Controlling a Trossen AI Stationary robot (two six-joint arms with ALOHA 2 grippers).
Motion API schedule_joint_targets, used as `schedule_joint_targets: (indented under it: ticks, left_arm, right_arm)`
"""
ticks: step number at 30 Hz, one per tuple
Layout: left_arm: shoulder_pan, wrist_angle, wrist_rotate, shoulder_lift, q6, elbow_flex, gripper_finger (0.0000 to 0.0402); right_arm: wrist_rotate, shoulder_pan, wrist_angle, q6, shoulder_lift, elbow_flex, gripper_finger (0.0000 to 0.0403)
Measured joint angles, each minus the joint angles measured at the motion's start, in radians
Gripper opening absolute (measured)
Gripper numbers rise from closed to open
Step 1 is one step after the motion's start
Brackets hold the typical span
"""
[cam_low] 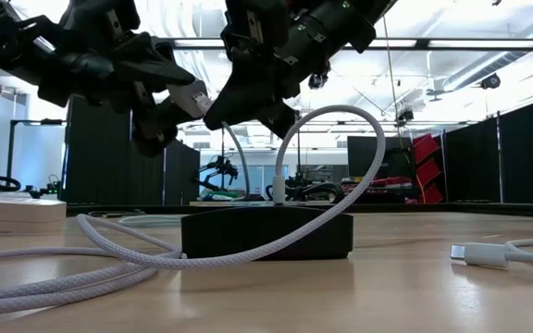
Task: Insert USB
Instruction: Insert the light blue charger cable into the purple charger adapter
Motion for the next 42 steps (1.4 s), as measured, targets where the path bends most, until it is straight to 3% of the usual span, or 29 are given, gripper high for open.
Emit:
schedule_joint_targets:
  ticks: [35, 42]
  left_arm:
    - [-0.025, -0.023, -0.005, 0.000, 0.075, 0.000, 0.0192]
    - [-0.026, -0.022, -0.034, 0.000, 0.148, 0.000, 0.0192]
  right_arm:
    - [-0.018, -0.017, -0.010, 0.048, 0.000, 0.024, 0.0000]
    - [-0.003, -0.017, -0.026, 0.041, 0.000, 0.025, 0.0000]
